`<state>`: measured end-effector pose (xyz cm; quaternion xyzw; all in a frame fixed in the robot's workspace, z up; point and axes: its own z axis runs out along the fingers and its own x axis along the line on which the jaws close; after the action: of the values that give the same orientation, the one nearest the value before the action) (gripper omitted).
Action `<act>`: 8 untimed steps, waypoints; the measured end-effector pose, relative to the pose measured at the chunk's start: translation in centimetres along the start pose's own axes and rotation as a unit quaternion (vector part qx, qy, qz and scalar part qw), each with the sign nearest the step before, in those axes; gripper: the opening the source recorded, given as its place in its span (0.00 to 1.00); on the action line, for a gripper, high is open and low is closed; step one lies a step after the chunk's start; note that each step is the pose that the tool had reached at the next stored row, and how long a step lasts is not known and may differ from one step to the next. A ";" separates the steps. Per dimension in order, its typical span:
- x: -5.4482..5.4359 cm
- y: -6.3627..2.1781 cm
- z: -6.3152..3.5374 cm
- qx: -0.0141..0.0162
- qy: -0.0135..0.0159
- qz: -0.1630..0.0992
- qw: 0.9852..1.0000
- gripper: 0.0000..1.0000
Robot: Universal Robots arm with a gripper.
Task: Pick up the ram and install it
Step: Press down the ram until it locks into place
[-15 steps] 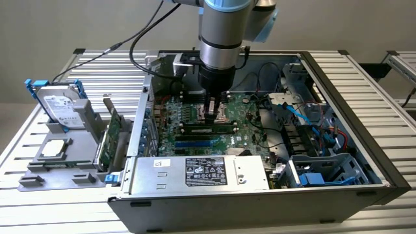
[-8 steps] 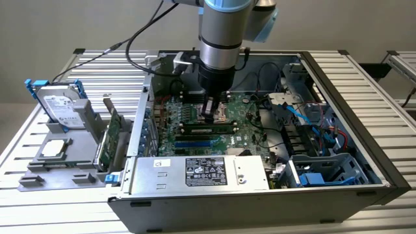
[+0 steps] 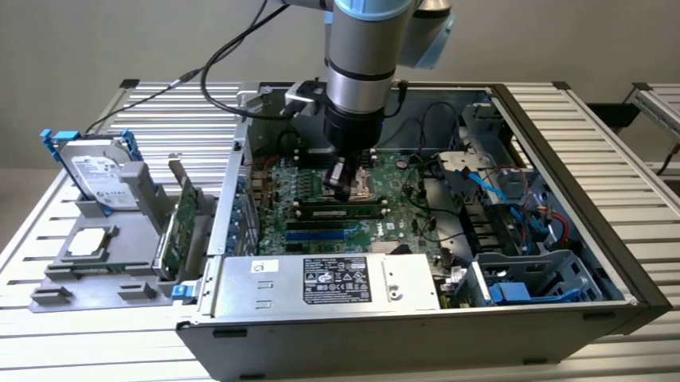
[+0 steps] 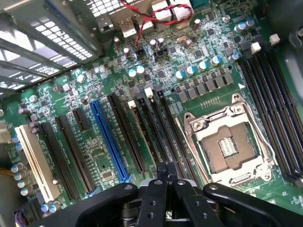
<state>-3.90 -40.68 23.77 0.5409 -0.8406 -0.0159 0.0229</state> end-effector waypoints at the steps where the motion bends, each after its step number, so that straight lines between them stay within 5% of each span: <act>1: 0.0 0.00 0.00 0.000 0.000 0.008 1.000 0.11; 8: 0.0 0.00 0.00 -0.001 -0.003 0.057 0.998 0.11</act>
<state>-3.90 -40.68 23.77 0.4918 -0.8702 -0.0169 0.0221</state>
